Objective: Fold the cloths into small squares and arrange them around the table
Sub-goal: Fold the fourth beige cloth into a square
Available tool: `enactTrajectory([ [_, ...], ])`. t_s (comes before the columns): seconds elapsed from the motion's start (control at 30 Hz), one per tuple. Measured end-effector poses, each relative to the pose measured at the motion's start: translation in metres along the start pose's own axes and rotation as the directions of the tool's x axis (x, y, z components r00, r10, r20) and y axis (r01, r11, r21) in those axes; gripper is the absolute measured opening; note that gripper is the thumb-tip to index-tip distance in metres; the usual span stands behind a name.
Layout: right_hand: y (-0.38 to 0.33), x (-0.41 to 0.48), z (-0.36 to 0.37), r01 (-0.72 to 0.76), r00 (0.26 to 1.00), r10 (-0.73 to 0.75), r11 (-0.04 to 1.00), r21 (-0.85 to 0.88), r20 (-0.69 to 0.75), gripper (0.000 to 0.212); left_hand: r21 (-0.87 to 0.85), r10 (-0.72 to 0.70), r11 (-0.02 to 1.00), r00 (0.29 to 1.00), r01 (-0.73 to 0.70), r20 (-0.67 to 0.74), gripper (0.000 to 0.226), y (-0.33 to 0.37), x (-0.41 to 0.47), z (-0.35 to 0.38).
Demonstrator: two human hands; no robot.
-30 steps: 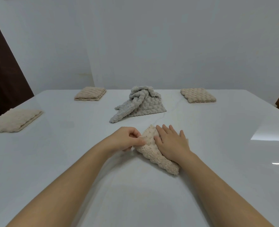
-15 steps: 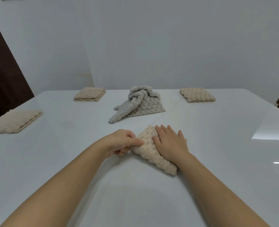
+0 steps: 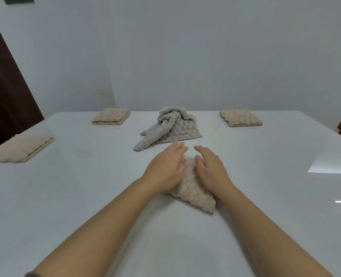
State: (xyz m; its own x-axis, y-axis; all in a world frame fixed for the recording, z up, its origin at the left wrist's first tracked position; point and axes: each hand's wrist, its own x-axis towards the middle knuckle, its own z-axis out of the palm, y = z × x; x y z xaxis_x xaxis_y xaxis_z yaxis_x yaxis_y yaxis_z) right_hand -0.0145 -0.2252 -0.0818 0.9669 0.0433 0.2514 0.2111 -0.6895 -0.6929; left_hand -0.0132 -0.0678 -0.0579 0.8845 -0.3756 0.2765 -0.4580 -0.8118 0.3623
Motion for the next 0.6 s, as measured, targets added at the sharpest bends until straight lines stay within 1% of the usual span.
enactTrajectory([
  [0.07,-0.001,0.000,-0.009,-0.043,0.997,0.051,0.989,0.141,-0.057,0.042,0.063,0.087,0.993,0.982,-0.099,0.169,0.053,0.006,0.011,0.012],
  [0.1,-0.001,-0.001,-0.014,-0.071,0.994,0.083,0.983,0.170,-0.066,0.043,0.093,0.093,0.988,0.965,-0.119,0.247,0.053,0.005,0.012,0.019],
  [0.13,0.001,-0.004,-0.021,-0.096,0.991,0.110,0.980,0.177,-0.073,0.043,0.108,0.073,0.988,0.950,-0.110,0.303,0.053,0.003,0.012,0.025],
  [0.2,0.008,-0.009,-0.033,-0.121,0.985,0.139,0.979,0.167,-0.105,0.044,0.108,-0.006,0.994,0.941,-0.032,0.338,0.053,-0.001,0.008,0.030],
  [0.27,0.013,-0.015,-0.044,-0.146,0.974,0.177,0.969,0.202,-0.145,0.041,0.135,-0.111,0.988,0.943,0.071,0.315,0.054,-0.001,0.001,0.031],
  [0.3,0.013,-0.017,-0.048,-0.172,0.968,0.211,0.953,0.250,-0.137,0.037,0.156,-0.172,0.979,0.941,0.130,0.293,0.054,0.000,-0.004,0.031],
  [0.33,0.012,-0.019,-0.052,-0.211,0.964,0.250,0.926,0.314,-0.089,0.033,0.176,-0.235,0.965,0.934,0.192,0.268,0.055,0.000,-0.011,0.031],
  [0.37,0.009,-0.021,-0.053,-0.263,0.959,0.283,0.890,0.373,0.001,0.029,0.189,-0.295,0.949,0.923,0.253,0.246,0.055,0.001,-0.017,0.031],
  [0.4,0.004,-0.022,-0.054,-0.323,0.946,0.303,0.850,0.415,0.116,0.026,0.190,-0.345,0.933,0.910,0.306,0.230,0.056,0.001,-0.022,0.030],
  [0.47,-0.006,-0.023,-0.053,-0.440,0.890,0.313,0.780,0.446,0.331,0.020,0.158,-0.398,0.915,0.895,0.372,0.200,0.057,-0.001,-0.028,0.023],
  [0.5,-0.010,-0.024,-0.051,-0.485,0.858,0.312,0.755,0.441,0.409,0.018,0.144,-0.403,0.913,0.897,0.381,0.182,0.057,-0.004,-0.031,0.018],
  [0.53,-0.011,-0.024,-0.050,-0.517,0.832,0.317,0.742,0.427,0.456,0.017,0.149,-0.387,0.919,0.906,0.364,0.174,0.057,-0.006,-0.031,0.015],
  [0.6,-0.012,-0.023,-0.046,-0.563,0.796,0.356,0.732,0.384,0.490,0.017,0.208,-0.347,0.929,0.915,0.306,0.204,0.058,-0.009,-0.035,0.014],
])
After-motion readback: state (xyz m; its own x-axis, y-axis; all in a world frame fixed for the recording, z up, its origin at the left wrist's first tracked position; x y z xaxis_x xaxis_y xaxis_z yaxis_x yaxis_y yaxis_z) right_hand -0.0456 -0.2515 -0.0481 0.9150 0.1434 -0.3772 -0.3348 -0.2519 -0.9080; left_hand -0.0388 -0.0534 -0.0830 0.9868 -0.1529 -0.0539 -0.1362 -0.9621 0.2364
